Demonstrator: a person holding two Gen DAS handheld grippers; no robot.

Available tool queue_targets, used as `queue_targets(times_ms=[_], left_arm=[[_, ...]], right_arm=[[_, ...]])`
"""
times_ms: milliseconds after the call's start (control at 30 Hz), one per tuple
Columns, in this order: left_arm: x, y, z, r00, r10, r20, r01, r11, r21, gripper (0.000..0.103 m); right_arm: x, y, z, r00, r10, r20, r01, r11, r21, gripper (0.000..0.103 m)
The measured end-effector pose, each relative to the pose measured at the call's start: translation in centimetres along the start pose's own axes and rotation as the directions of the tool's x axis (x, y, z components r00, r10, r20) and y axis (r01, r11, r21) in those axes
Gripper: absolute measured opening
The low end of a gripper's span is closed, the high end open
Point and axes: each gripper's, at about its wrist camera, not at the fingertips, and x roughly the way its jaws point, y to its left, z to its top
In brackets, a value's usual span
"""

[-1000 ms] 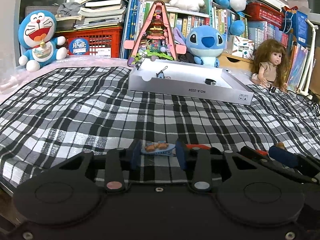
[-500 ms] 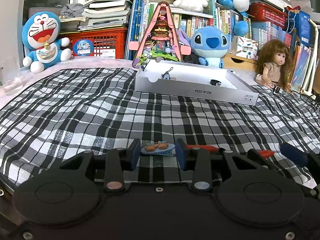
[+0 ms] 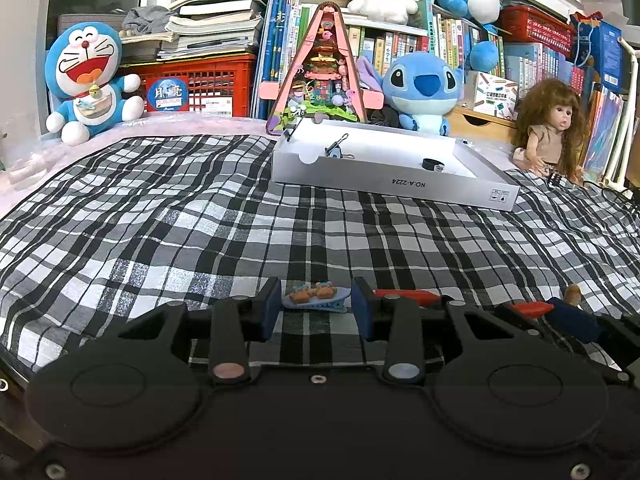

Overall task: Organize rigid objects
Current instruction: 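Carry the blue figurine and red stick over the white box with both tools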

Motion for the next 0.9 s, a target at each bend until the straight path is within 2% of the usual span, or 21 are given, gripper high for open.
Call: queue_targets(times_ms=[367, 667, 900], left_arm=[[0.0, -0.2, 1.9, 1.000, -0.020, 0.022, 0.019, 0.999, 0.049, 0.036], [1.2, -0.2, 7.4, 0.999, -0.041, 0.032, 0.038, 0.996, 0.086, 0.036], [2.6, -0.3, 12.8, 0.996, -0.093, 0.004, 0.093, 0.994, 0.060, 0.036]], right_arm=[[0.4, -1.0, 1.2, 0.998, 0.060, -0.029, -0.058, 0.997, 0.043, 0.048], [1.2, -3.9, 5.9, 0.995, 0.104, -0.009, -0.102, 0.990, 0.092, 0.048], [2.8, -5.8, 10.2, 0.989, 0.149, -0.022, -0.145, 0.982, 0.120, 0.048]])
